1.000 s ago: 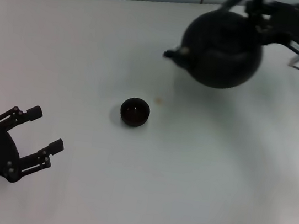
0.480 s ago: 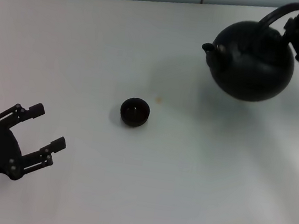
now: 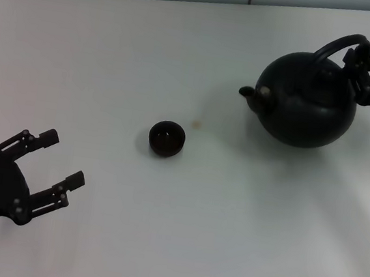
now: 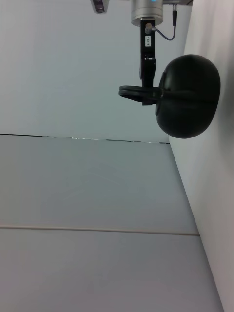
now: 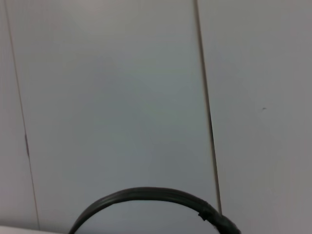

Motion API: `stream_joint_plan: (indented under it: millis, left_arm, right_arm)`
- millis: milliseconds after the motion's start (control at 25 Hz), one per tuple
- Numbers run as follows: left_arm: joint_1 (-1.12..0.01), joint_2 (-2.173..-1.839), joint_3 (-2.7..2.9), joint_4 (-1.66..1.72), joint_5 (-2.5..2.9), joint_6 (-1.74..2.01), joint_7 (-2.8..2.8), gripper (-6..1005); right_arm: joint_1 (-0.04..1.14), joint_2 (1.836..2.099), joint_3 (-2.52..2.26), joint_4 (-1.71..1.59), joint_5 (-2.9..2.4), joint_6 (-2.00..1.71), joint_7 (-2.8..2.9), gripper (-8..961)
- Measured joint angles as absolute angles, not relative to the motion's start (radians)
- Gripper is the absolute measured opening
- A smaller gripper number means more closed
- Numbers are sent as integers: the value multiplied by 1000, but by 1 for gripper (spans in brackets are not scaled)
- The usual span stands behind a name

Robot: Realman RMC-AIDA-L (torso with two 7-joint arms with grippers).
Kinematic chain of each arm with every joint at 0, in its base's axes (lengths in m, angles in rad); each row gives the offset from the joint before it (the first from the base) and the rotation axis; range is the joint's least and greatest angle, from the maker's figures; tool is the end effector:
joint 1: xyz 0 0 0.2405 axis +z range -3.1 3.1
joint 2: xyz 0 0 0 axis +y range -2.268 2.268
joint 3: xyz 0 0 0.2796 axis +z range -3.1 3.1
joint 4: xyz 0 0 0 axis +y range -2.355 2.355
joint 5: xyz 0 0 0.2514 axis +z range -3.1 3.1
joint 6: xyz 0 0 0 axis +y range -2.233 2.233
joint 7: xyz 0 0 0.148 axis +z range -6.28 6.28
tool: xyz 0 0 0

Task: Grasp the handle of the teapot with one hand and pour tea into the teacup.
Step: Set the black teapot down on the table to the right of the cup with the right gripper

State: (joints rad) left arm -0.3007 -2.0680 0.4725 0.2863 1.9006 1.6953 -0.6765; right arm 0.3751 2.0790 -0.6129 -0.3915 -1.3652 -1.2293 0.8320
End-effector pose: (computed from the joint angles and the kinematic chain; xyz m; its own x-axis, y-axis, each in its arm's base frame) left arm -0.3737 0.2550 -0.0457 0.7204 0.0612 0.6908 0.4104 -0.8406 -0.3536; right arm 0.3906 0.3611 0.0066 0.6797 -0.0840 -0.7287 -0.6796 -0.4458 -0.5826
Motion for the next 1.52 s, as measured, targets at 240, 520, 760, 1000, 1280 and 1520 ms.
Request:
stream_joint_plan:
  millis: [240,520,760,1000,1280,1520]
  left_arm:
    - [-301,-2069,472,285,1899,1702,-682,807]
    - [-298,-2069,472,285,1898,1705,-684,807]
    - [-295,-2069,472,285,1891,1710,-684,807]
    - [-294,-2069,472,285,1890,1720,-684,807]
    - [-294,-2068,472,285,1888,1725,-684,807]
    - [-294,-2066,472,285,1887,1726,-684,807]
  right_arm:
    - [392,2078,-636,-393,-1376,-1201,786,140]
    - [402,2077,-687,-396,-1378,-1175,776,153]
    - [405,2078,-704,-398,-1379,-1169,772,164]
    - [405,2078,-705,-397,-1380,-1161,772,175]
    - [402,2077,-706,-396,-1382,-1161,775,188]
    - [395,2077,-705,-400,-1382,-1173,781,235]
